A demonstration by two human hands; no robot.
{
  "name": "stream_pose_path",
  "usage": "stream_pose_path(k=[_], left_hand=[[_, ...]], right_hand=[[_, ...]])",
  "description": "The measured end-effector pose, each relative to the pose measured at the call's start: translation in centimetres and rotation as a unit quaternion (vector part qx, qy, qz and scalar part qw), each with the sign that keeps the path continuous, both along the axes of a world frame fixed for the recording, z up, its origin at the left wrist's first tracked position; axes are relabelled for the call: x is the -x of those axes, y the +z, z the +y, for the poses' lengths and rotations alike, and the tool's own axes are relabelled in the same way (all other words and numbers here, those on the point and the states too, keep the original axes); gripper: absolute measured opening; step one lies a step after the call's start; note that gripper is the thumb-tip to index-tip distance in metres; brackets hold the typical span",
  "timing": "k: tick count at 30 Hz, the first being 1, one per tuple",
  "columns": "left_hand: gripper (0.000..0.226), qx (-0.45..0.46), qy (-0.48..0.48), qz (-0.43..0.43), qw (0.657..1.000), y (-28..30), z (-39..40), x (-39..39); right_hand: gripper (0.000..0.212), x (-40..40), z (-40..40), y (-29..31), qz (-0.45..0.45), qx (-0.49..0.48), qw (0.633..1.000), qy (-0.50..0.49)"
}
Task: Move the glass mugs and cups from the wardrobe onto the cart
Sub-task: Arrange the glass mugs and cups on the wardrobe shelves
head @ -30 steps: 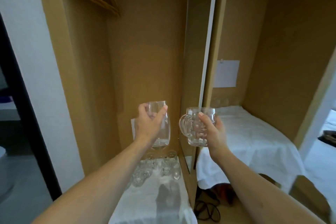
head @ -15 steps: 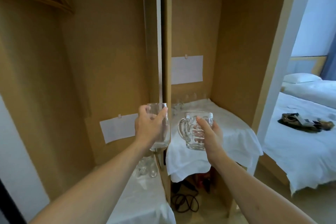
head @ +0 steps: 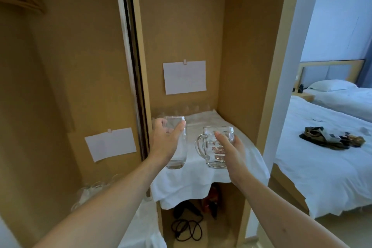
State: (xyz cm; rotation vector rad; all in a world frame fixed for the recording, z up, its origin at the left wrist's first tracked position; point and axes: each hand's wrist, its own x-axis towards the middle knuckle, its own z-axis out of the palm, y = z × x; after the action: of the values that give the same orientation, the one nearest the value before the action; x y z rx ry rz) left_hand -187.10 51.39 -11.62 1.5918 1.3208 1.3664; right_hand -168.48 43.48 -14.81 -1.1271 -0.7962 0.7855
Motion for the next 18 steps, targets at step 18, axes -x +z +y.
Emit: stream_pose_path(k=[18], left_hand=[[0.089, 0.055, 0.012, 0.043, 0.998, -4.8, 6.5, -6.4]], right_hand=[[0.071, -7.4, 6.2, -4.2, 0.022, 0.106, 0.992, 0.058]])
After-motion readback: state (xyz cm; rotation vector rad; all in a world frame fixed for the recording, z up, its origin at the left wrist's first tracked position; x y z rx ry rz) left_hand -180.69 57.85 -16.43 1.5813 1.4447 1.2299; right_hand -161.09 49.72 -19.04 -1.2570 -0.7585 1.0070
